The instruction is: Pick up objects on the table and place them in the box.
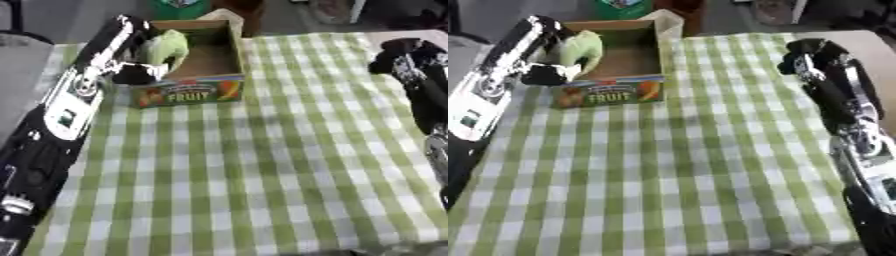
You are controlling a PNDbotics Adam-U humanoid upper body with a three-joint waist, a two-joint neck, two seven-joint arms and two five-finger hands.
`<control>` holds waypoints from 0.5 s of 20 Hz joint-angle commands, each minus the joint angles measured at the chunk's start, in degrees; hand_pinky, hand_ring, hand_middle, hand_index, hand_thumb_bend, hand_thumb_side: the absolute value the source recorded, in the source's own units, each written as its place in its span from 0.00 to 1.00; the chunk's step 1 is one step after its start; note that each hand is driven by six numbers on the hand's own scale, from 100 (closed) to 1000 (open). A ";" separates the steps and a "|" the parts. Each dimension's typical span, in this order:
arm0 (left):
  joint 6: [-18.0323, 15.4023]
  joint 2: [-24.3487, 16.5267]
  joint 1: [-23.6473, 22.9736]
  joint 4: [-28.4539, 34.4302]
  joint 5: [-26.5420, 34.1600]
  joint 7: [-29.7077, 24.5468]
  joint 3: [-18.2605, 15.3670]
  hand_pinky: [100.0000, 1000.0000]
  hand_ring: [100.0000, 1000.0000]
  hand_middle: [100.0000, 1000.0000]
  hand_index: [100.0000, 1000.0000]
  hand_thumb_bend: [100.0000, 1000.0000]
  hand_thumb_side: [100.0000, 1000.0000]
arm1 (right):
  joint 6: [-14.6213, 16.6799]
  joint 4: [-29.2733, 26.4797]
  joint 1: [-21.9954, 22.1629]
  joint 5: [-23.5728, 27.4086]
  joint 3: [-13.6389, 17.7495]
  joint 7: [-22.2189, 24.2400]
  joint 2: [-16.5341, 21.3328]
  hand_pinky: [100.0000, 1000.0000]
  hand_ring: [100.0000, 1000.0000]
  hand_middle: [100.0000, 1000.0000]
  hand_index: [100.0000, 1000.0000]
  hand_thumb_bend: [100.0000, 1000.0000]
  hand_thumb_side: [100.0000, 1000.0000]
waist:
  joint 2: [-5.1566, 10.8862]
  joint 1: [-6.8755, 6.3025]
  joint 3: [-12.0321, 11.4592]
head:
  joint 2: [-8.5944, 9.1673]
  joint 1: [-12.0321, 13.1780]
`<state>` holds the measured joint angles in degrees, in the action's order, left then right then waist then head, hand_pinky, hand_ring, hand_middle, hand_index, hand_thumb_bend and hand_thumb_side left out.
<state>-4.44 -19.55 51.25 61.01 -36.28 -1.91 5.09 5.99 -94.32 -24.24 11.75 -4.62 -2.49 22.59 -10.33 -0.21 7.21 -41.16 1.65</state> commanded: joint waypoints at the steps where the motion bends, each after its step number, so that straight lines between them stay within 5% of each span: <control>1: 0.92 0.09 2.99 -5.89 -2.45 4.20 -2.66 0.33 0.36 0.38 0.50 0.00 0.03 | -0.02 -0.59 -1.15 0.51 -0.13 0.50 0.54 0.62 0.55 0.49 0.63 0.00 0.42 | 0.78 0.20 0.44 | 0.74 0.56; 6: 2.22 1.39 5.85 -14.53 -5.09 9.89 -5.55 0.38 0.47 0.47 0.57 0.14 0.00 | -0.18 -0.53 -1.74 0.63 -0.76 1.04 0.26 0.62 0.55 0.49 0.63 0.00 0.43 | 0.26 0.15 1.92 | 1.08 1.48; 8: 1.74 1.72 6.39 -16.28 -5.05 11.33 -6.07 0.42 0.59 0.58 0.64 0.22 0.00 | -0.24 -0.47 -1.88 0.64 -0.92 1.20 0.17 0.62 0.55 0.49 0.63 0.00 0.43 | 0.07 0.11 2.35 | 1.21 1.73; 10: 0.61 1.86 6.55 -16.82 -5.04 11.74 -6.01 0.50 0.72 0.70 0.72 0.50 0.03 | -0.25 -0.42 -1.92 0.65 -0.96 1.24 0.13 0.62 0.55 0.49 0.63 0.00 0.43 | -0.06 0.09 2.59 | 1.23 1.80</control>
<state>-3.35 -17.11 56.47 44.33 -41.16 9.15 -0.34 5.58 -94.28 -25.21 12.02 -5.70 -1.50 21.94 -11.21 -0.22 9.71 -40.67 3.21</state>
